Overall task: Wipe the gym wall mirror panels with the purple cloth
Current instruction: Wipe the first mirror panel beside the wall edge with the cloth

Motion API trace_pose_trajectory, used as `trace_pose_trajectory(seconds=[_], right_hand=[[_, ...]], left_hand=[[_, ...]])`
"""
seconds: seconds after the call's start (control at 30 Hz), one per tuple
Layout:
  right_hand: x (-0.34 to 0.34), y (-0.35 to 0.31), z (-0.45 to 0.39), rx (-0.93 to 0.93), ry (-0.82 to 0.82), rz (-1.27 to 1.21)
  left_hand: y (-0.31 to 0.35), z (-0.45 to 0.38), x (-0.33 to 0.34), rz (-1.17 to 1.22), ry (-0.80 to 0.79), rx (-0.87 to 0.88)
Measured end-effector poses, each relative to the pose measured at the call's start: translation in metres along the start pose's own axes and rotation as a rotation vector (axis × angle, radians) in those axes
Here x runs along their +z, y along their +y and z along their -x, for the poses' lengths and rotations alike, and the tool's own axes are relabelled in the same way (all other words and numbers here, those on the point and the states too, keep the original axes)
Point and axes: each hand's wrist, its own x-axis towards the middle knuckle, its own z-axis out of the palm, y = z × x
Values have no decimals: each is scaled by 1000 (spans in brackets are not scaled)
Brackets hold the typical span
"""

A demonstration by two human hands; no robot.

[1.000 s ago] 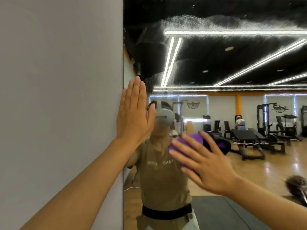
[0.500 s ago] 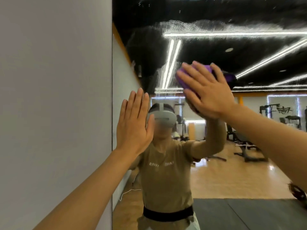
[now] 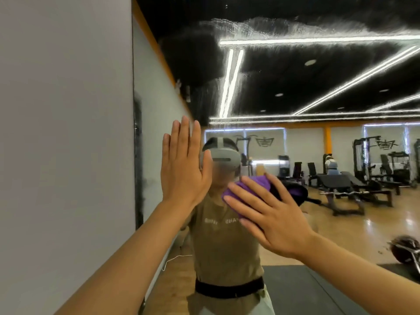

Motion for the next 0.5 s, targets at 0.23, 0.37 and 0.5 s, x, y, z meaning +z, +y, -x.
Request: trace_pose_trajectory(seconds=[0.23,0.37,0.5], right_hand=[[-8,47,-12,-282,-92,25],[-23,109,-60,-91,-35,50],[-42,167,-98,240,18,3]], left_hand=[[8,6,10,-29,-24,135],[7,5,12,-64,-14,129],[7,5,14,-80,11,139]])
